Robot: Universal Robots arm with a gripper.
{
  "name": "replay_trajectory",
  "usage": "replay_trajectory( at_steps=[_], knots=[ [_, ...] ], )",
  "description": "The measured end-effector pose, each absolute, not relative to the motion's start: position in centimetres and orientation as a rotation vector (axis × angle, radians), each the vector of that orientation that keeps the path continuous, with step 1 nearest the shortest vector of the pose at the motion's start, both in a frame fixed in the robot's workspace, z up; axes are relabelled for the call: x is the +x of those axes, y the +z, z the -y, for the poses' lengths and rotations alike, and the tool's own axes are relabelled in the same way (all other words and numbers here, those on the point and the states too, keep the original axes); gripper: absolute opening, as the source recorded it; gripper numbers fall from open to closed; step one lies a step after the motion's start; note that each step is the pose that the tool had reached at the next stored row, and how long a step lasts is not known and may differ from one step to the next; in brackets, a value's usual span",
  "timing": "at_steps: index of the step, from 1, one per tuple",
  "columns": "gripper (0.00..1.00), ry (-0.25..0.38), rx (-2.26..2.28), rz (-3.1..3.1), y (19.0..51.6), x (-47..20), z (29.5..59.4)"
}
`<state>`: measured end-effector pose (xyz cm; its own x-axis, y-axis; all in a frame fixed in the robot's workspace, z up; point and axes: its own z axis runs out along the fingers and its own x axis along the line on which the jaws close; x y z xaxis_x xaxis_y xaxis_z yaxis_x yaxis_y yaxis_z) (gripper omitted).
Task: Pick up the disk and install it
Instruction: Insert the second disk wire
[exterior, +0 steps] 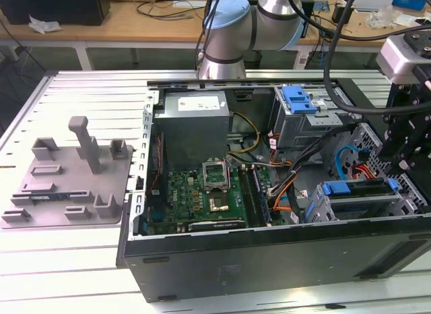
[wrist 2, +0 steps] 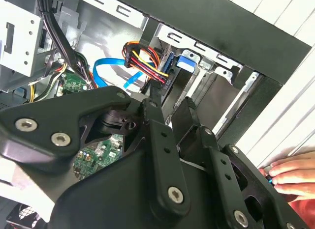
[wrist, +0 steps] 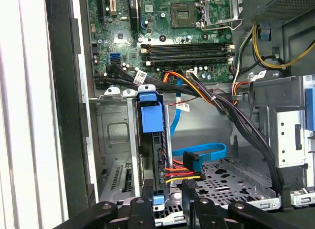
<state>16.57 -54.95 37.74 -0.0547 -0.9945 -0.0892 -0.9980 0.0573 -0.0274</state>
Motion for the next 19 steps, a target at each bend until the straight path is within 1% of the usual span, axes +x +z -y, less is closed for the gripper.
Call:
replay_trajectory(
  at_steps=[3,7,15,19],
  knots=[
    [0.36,0.06,-2.102,-2.223,37.7,16.6,54.6],
    [0.36,0.045,-2.116,-2.238,37.8,16.9,53.2],
    [0.36,0.034,-2.167,-2.292,38.0,17.5,51.3],
    [0.36,0.016,-2.186,-2.305,38.0,17.5,50.5]
  ],
)
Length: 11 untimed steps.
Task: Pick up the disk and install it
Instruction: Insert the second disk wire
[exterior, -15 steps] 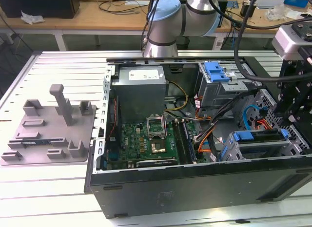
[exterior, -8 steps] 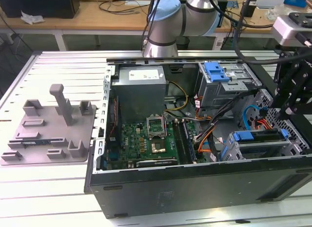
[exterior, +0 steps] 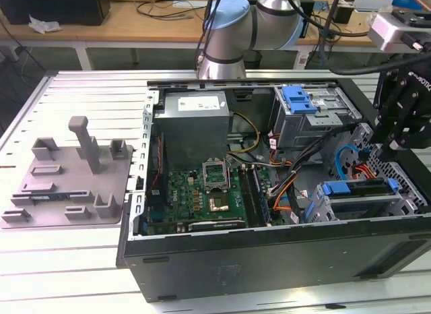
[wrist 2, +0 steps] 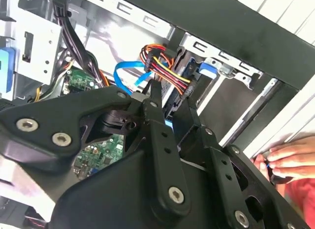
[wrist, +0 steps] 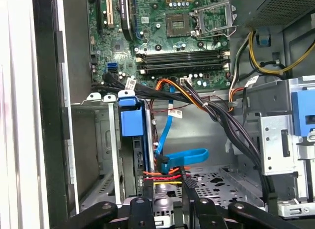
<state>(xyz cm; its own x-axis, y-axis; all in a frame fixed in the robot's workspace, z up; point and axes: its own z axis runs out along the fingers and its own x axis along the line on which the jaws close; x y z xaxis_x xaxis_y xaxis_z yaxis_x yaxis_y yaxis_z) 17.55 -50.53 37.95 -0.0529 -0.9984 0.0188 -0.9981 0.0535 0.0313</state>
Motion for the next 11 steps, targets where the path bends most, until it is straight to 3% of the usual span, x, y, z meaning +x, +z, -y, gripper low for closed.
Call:
replay_trajectory(
  at_steps=[8,11],
  knots=[
    [0.36,-0.006,2.111,2.198,38.0,17.5,50.2],
    [0.36,0.011,2.103,2.189,38.0,17.5,48.5]
  ],
)
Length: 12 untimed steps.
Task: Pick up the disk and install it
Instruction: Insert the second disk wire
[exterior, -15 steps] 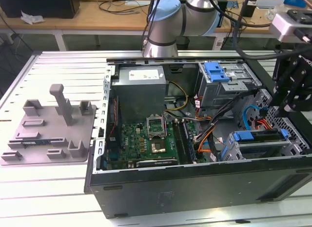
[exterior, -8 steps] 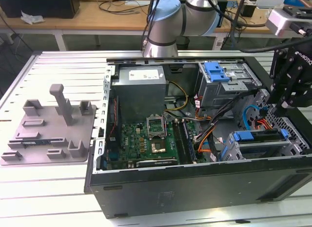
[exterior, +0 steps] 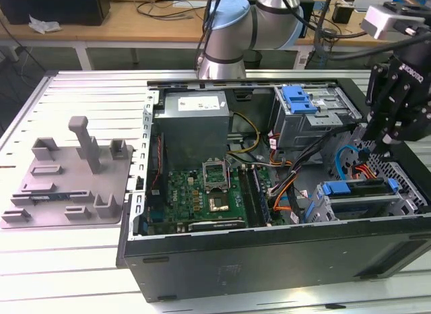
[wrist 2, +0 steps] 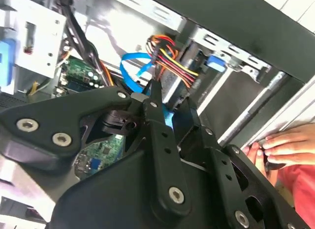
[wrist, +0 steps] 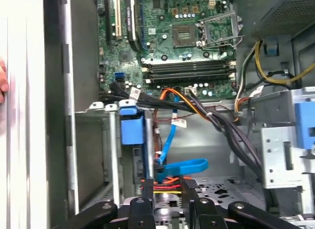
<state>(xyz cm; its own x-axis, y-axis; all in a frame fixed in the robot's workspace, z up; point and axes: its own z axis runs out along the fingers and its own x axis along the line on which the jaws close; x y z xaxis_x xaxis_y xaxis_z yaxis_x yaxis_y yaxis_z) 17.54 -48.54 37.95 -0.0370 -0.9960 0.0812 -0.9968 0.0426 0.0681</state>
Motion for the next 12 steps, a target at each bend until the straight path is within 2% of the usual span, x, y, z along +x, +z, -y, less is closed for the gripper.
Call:
replay_trajectory(
  at_steps=[6,12],
  knots=[
    [0.36,0.122,2.043,2.135,37.8,17.5,47.5],
    [0.36,0.151,2.028,2.121,37.3,17.4,47.1]
  ],
)
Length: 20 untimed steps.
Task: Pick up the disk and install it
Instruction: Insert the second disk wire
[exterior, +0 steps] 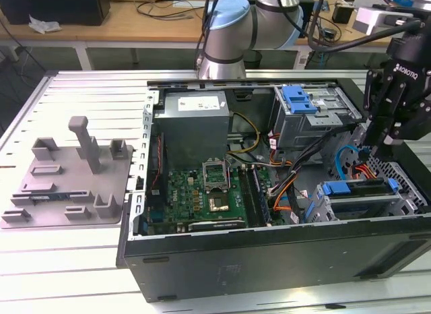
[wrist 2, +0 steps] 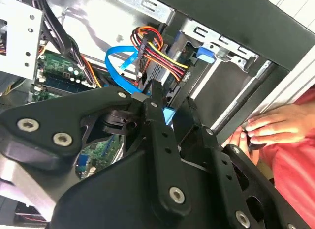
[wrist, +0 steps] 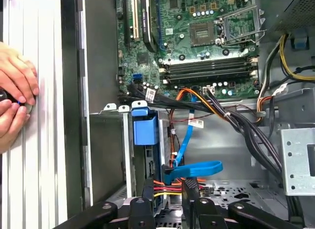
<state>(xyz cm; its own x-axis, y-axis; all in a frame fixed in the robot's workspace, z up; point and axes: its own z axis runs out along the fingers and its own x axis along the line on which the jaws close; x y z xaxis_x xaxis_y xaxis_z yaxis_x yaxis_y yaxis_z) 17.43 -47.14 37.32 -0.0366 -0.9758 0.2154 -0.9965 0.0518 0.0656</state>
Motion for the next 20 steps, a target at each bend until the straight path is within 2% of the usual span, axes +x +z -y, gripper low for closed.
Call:
replay_trajectory(
  at_steps=[15,20],
  knots=[
    [0.36,0.139,1.909,2.22,37.03,16.62,46.9],
    [0.36,0.186,1.887,2.187,36.75,16.64,46.54]
  ],
)
